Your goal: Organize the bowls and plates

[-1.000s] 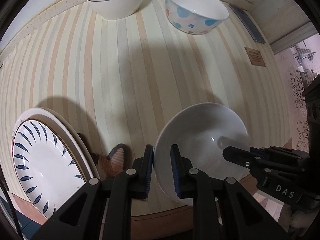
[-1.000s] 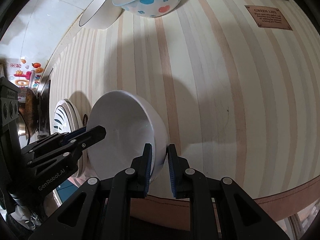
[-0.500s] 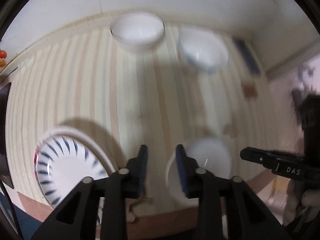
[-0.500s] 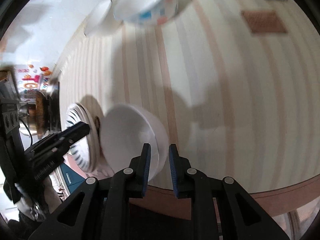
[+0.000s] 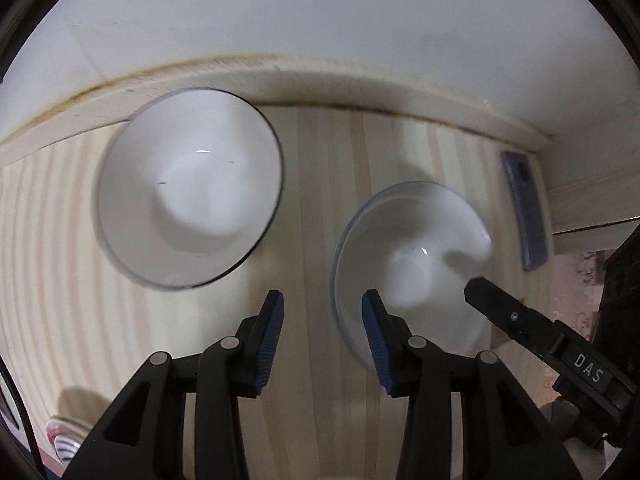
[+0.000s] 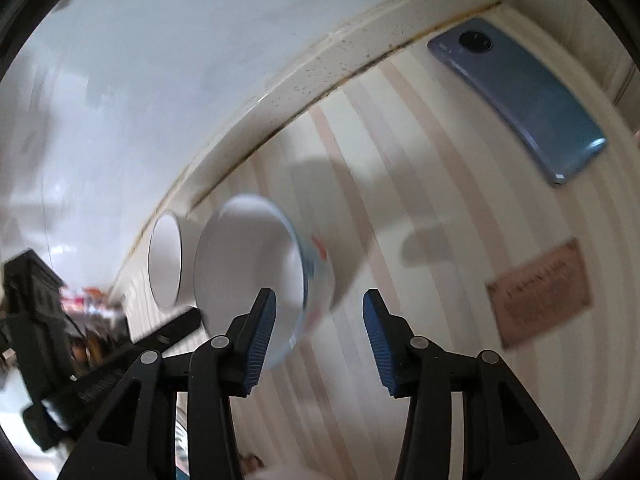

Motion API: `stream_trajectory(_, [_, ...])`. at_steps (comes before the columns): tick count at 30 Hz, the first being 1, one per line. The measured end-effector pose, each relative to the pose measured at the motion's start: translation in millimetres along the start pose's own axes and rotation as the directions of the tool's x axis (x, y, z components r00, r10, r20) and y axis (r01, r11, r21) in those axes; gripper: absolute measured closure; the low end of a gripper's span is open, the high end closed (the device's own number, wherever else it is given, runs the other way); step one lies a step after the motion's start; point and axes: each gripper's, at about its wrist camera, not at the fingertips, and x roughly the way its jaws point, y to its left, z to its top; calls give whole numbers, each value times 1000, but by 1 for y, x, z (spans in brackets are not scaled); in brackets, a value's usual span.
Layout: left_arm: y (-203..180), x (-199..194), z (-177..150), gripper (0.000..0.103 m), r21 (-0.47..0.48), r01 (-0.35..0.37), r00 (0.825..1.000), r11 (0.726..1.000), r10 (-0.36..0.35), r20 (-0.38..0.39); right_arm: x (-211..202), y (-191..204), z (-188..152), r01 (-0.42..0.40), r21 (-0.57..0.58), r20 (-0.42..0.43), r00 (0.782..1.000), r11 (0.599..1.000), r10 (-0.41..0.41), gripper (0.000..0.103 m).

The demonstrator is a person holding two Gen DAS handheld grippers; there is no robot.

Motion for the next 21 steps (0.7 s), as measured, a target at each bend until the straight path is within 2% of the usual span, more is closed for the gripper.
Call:
stream_trajectory(2, [-3, 7, 2, 89, 11, -4, 1000, 1000, 4, -14, 9, 0, 4, -6, -1, -1, 1000, 1000, 6, 78])
stream_trajectory(3, [-5, 9, 2, 92, 15, -1, 1000, 1000, 2, -19, 13, 1, 6, -18, -5, -2, 1000, 1000, 18, 86])
stream_trajectory(8, [-16, -1, -7, 93, 51, -30, 999, 998, 29, 17, 10, 15, -2, 57, -74, 30, 998, 996, -54, 88])
stream_trajectory(14, [-15, -32, -23, 93, 53, 21, 999, 998, -23, 41, -11, 25, -16, 48, -104, 32, 998, 993, -45, 88])
stream_trajectory(21, [-20, -86, -64, 93, 99, 32, 996, 995, -40, 79, -56, 39, -65, 31, -153, 27, 999, 988, -27, 88])
